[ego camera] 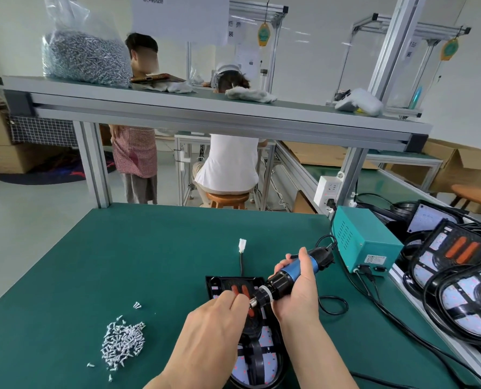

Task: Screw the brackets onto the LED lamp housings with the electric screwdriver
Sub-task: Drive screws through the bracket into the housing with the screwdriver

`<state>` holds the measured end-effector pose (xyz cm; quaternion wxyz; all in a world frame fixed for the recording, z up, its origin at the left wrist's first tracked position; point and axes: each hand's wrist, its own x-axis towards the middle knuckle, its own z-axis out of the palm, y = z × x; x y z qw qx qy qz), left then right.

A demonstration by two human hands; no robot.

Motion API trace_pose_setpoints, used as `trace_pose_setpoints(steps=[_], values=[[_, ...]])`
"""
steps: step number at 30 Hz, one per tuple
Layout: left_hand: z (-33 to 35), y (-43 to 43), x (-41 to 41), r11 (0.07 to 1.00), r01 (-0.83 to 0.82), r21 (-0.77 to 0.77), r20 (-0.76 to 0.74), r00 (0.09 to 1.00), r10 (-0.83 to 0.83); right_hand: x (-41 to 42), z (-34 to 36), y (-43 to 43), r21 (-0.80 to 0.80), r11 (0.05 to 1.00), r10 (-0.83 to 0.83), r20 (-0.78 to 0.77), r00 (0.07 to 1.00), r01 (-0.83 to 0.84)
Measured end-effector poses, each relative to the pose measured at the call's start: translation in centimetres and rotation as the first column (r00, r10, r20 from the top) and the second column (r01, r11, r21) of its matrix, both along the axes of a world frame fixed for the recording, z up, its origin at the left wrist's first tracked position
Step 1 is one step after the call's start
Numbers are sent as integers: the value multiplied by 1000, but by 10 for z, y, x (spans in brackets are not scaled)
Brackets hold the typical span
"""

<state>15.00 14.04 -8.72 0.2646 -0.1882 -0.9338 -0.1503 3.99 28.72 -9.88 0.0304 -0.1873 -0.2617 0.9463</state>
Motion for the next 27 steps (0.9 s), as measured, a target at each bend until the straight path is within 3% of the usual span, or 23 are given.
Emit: trace_pose_setpoints(steps=[14,17,20,22,23,25,27], values=[[13,7,10,977,-92,-195,47,994,103,2,0,-1,90,995,35,-7,999,-34],[11,5,9,984,-66,-165,90,993,82,3,-1,-1,97,995,41,-9,999,-40],[2,0,2,999,-29,16,138,990,26,2,0,0,89,996,29,1,1000,-29],[-1,-6,-1,962,-14,273,224,973,-49,1,1,2,93,996,6,-2,1000,-5],[-1,-9,-2,894,-56,445,231,971,-54,1,1,3,99,995,-9,-8,1000,10],[-8,-16,-8,665,-227,711,275,961,34,1,1,5,113,993,-27,-23,999,30],[-17,-23,-18,499,-420,758,451,890,65,2,1,6,114,993,-30,-24,999,33]])
